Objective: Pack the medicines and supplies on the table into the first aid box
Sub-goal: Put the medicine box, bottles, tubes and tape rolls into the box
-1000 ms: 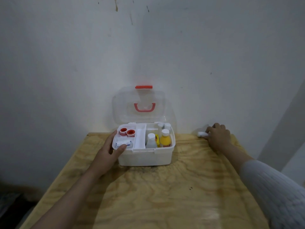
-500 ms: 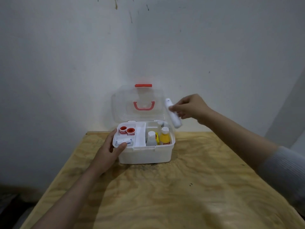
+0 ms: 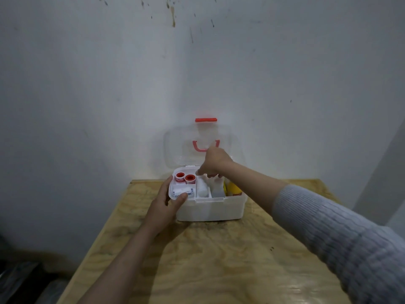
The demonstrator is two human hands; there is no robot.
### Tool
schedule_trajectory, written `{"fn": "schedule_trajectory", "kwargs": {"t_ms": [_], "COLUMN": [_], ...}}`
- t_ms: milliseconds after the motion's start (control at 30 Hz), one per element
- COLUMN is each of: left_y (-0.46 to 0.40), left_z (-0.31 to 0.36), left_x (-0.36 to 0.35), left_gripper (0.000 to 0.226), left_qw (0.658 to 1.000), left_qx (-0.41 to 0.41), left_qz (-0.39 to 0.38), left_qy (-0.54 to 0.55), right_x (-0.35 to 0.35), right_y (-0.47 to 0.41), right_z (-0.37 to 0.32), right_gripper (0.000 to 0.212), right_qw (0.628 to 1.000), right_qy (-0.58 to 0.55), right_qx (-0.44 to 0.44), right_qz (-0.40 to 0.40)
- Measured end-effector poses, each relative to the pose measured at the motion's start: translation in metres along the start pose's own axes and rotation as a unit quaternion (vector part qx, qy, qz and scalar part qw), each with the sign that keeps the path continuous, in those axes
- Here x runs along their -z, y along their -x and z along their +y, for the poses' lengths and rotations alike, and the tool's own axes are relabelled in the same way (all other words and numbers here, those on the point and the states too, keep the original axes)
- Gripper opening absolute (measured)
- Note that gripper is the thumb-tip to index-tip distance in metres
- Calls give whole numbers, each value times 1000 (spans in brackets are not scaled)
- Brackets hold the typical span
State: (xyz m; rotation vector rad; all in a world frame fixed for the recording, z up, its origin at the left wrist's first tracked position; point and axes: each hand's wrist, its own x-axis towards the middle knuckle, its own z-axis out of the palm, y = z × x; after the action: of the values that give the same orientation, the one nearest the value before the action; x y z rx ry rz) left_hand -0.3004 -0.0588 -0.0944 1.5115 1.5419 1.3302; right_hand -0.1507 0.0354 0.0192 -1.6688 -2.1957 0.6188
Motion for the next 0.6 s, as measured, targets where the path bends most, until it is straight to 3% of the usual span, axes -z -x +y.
{"fn": "schedule_trajectory", "kwargs": {"t_ms": [100, 167, 233, 333, 433, 600], "left_y": [0, -1, -1, -1, -1, -2], "left_z": [-2, -4, -7, -6, -5, -5], "left_x": [1, 0, 0, 0, 1, 2], "left_gripper": [67, 68, 69, 71, 70, 73], "left_qw": [1000, 1000, 1000, 1000, 1000, 1000], "left_qx": [0, 3, 7, 5, 2, 0], "left_qz": [-3, -3, -2, -5, -7, -10], "left_qy": [19, 21, 18, 20, 17, 4], "right_x": [15, 31, 48, 61, 58, 44], "right_y": [-9, -13, -17, -28, -31, -8], "right_z": [14, 23, 29, 36, 43, 46], "right_gripper": [21, 23, 31, 43, 48, 39], "right_qw": [988, 947, 912, 929, 943, 923], "right_qy": [-56, -118, -123, -105, -162, -227], "right_qx": [20, 36, 46, 33, 30, 40], "right_qz": [141, 296, 388, 354, 290, 309]}}
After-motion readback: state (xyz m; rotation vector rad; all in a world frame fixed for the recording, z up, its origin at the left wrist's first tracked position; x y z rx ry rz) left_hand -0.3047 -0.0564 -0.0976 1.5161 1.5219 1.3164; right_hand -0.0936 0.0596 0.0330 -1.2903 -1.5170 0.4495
